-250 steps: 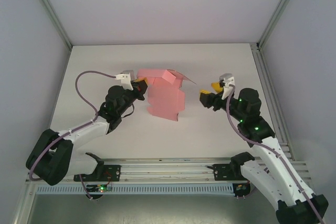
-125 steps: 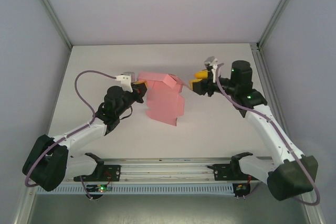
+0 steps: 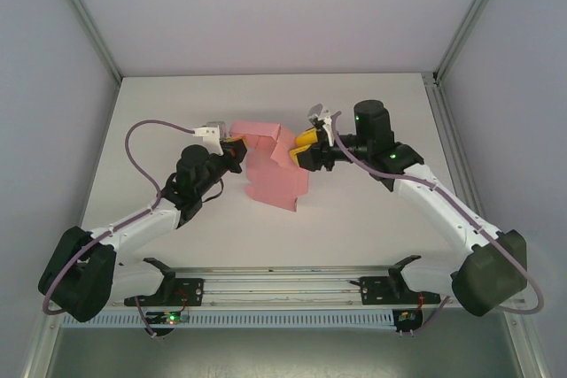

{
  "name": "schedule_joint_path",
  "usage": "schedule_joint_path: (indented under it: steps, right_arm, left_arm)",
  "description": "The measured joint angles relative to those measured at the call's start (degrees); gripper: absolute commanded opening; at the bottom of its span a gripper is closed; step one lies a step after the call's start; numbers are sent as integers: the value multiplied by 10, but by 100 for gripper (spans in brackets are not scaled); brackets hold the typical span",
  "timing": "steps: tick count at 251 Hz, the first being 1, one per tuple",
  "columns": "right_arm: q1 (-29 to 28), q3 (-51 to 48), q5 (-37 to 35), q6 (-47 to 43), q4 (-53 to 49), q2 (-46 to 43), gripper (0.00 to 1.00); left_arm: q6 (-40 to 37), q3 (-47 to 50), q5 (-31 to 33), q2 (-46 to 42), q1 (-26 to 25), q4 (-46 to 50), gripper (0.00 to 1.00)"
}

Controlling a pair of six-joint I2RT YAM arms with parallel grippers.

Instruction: Assemble paper box

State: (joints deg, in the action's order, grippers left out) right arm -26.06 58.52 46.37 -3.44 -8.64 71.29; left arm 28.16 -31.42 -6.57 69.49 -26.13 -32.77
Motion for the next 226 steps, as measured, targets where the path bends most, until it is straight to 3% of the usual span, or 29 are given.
schedule_joint_path:
  steps: [44,105,226]
  right_arm:
    - [-37,-1,-110,-5,27,1,44]
    - [-134,-23,-362,-66,73,0,46]
    - [-209,-63,-693,-166,259,45,13]
  left_arm:
    - [16,0,14,0,0,14,0]
    - [36,0,23,0,0,37,0]
    - [72,-3,40,-1,-21,54,0]
